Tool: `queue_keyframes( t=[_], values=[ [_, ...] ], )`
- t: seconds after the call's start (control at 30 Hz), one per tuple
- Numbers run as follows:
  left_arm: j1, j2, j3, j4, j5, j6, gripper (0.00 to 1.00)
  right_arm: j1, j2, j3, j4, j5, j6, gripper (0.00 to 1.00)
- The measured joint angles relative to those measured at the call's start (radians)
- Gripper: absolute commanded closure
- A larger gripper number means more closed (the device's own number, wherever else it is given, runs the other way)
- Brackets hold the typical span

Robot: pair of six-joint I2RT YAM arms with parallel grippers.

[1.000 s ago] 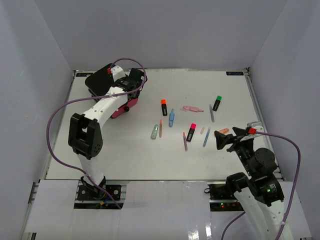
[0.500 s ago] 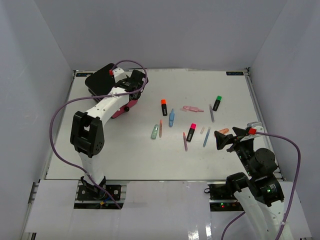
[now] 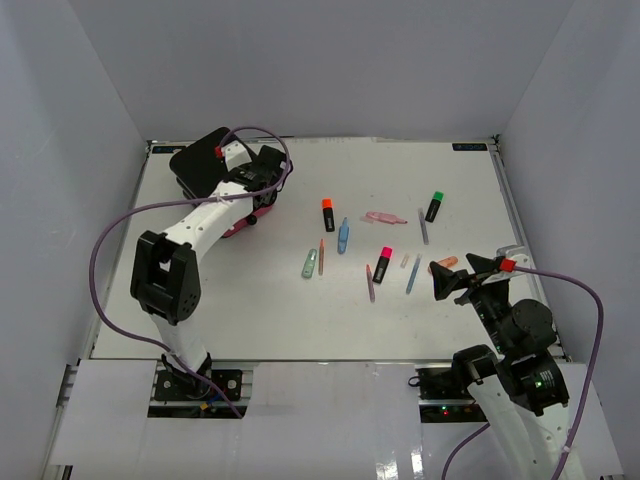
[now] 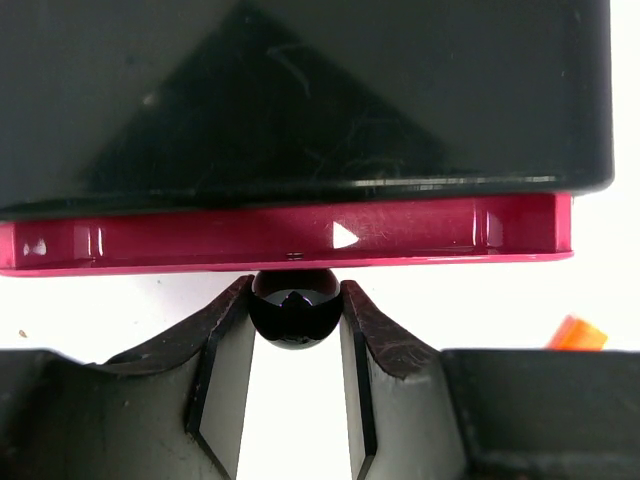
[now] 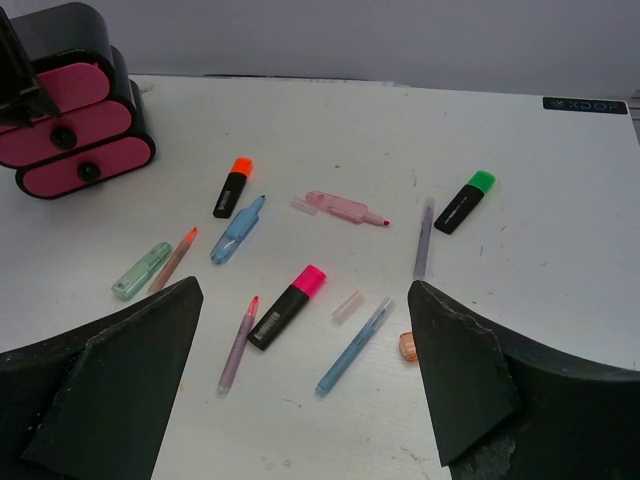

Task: Sort the stationery into containers
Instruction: Open the drawer in the storage box.

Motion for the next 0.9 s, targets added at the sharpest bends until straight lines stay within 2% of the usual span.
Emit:
queue_keyframes(
  t=[0.13,0.33,0.63,0.83,0.9],
  values=[
    [-0.001,-0.019,-0.009,-0.018,0.039,-0.01,0.63,0.0,-0.011,0.0,0.0,0.0,0.0,0.1],
    [-0.015,-0.03,-0.009,-0.048,0.071,-0.024,0.54,0.0,-0.021,0.0,0.002,-0.001,0.0,0.1],
    [-0.066,-0.036,-0.007,-0.128,0.117,-0.064,0.49,0.0,-0.039,-0.014,0.007,-0.004,0.0,0.1],
    [-0.097,-0.043,-0.007,-0.166,0.14,-0.089,0.37,0.0,-0.047,-0.016,0.008,-0.004,0.0,0.1],
    [-0.1,-0.052,-0.007,-0.172,0.148,-0.095,0.29,0.001,-0.047,-0.016,0.008,-0.004,0.0,0.1]
  ],
)
